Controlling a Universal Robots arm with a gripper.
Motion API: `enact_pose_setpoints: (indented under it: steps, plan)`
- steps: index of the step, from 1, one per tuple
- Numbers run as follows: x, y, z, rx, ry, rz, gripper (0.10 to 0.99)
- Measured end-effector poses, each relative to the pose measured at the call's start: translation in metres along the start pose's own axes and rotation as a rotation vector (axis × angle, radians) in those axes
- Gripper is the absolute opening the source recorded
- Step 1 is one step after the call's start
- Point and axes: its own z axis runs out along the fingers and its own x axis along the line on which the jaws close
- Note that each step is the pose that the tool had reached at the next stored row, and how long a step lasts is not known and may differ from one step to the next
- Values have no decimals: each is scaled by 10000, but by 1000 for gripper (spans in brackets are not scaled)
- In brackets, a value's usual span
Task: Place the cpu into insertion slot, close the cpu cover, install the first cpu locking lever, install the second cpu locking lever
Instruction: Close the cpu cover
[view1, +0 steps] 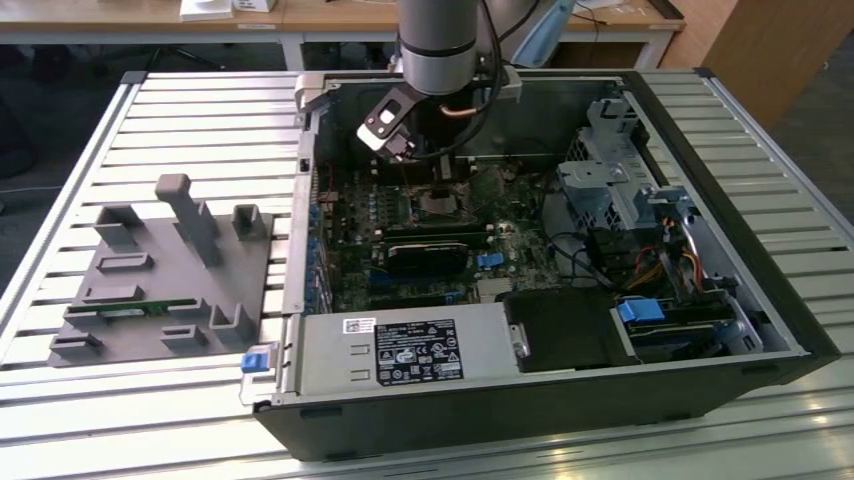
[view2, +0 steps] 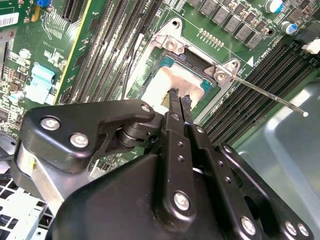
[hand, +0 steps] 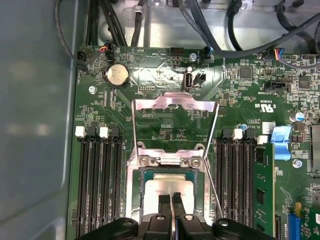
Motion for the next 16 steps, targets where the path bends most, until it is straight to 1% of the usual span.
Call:
enact_pose_setpoints:
  steps: [16]
  plan:
    - [-1, 7, -87, 0, 0, 0, 153]
